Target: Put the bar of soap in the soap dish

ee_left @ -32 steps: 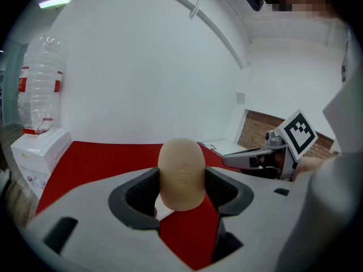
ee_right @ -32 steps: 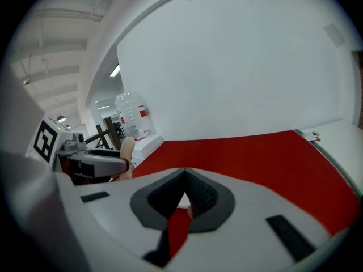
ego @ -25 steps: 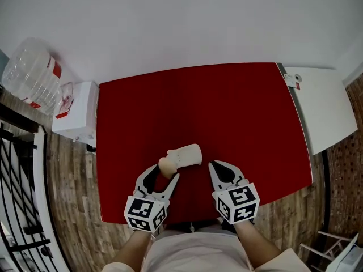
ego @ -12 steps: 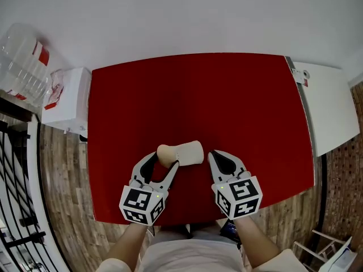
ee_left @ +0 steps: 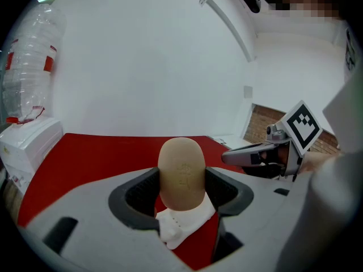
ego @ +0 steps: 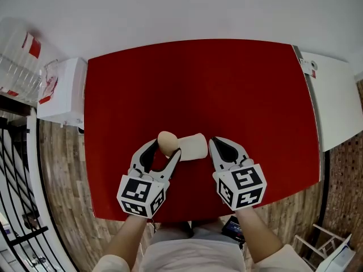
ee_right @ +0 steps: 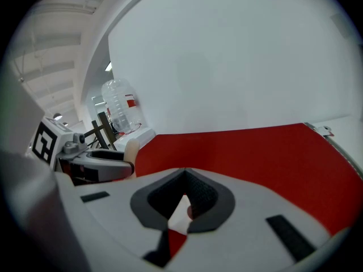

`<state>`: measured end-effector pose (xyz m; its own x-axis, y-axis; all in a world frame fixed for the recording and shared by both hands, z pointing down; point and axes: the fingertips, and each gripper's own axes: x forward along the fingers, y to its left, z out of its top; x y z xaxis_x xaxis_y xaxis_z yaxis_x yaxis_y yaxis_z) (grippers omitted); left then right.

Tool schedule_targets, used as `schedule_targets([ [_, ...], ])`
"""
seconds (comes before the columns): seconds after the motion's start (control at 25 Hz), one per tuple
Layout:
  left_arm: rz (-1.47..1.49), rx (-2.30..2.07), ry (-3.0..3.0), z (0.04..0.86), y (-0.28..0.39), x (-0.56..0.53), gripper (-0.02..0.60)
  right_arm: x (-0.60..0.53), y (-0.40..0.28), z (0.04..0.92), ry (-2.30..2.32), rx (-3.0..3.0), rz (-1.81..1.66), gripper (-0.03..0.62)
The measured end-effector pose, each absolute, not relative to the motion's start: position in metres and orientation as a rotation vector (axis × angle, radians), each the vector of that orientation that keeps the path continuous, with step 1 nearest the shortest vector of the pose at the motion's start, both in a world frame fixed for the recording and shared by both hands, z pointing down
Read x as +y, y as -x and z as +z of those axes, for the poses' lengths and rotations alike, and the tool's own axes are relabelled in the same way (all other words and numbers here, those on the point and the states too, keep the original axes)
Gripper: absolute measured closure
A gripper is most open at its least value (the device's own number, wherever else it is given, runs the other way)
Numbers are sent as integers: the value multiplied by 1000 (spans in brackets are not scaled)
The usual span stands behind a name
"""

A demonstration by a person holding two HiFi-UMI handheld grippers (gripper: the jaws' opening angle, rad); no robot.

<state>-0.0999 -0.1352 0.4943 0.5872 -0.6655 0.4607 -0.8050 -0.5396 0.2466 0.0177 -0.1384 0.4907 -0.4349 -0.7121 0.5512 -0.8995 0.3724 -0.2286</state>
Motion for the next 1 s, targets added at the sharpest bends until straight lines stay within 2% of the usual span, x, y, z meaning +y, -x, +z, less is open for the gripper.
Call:
schedule_targets([
  [0.44,514,-1131,-2440,498,96,-140,321,-143,-23,491,-1415,-2278,736,591],
  [1.0,1030,-598,-2757,517,62,-132,321,-136,-41,493,-1463,-2256,774,591],
])
